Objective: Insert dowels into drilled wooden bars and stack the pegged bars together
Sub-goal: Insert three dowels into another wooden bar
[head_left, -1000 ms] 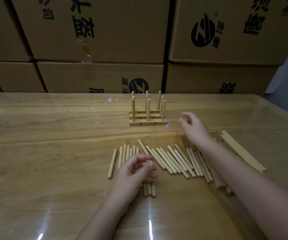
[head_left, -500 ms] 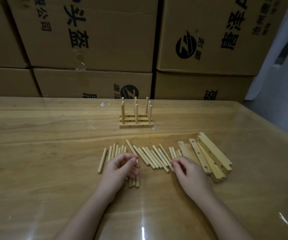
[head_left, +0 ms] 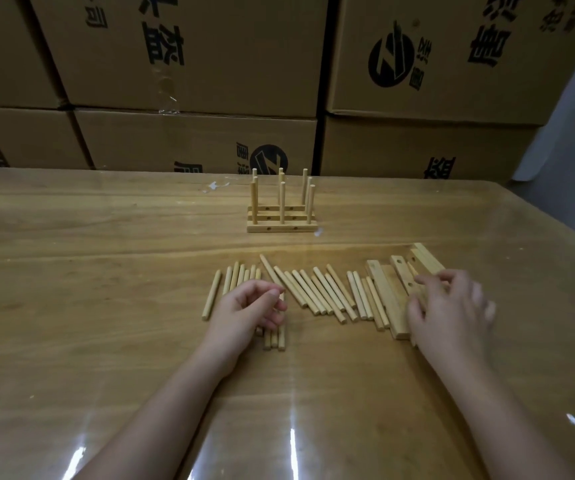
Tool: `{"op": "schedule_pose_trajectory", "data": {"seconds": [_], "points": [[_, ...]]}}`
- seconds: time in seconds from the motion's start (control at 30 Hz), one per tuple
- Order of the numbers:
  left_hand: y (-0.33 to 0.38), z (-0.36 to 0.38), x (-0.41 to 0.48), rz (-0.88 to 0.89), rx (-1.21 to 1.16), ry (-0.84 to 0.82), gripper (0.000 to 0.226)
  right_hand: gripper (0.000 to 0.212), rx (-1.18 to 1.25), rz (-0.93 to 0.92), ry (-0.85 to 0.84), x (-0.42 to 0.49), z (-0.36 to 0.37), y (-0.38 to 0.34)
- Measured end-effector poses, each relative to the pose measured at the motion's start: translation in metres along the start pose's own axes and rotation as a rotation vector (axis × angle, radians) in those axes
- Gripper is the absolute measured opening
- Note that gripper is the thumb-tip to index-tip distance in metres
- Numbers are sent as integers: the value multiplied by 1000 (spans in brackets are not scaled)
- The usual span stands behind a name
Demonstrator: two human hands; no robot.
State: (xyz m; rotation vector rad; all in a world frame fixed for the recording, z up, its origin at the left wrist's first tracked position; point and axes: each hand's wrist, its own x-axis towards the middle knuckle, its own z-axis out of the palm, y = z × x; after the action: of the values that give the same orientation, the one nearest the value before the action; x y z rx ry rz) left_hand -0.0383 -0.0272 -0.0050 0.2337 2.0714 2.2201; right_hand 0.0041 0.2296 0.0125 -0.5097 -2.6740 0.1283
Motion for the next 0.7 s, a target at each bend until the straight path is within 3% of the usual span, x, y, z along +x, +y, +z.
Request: {"op": "schedule_pose_trajectory", "data": {"seconds": [0.1, 0.47, 0.6, 0.7], "points": [[-2, -2, 0, 3, -8, -8, 13, 38, -42, 62, -67, -1, -2, 4], [-4, -1, 2, 13, -5, -13, 13, 45, 103, 229, -54, 7, -9, 8], [-6, -2, 2, 11, -3, -14, 13, 47, 158, 251, -48, 5, -10, 8], [-6, -2, 2, 8, 0, -11, 13, 41, 65, 204, -43, 4, -10, 7]]}}
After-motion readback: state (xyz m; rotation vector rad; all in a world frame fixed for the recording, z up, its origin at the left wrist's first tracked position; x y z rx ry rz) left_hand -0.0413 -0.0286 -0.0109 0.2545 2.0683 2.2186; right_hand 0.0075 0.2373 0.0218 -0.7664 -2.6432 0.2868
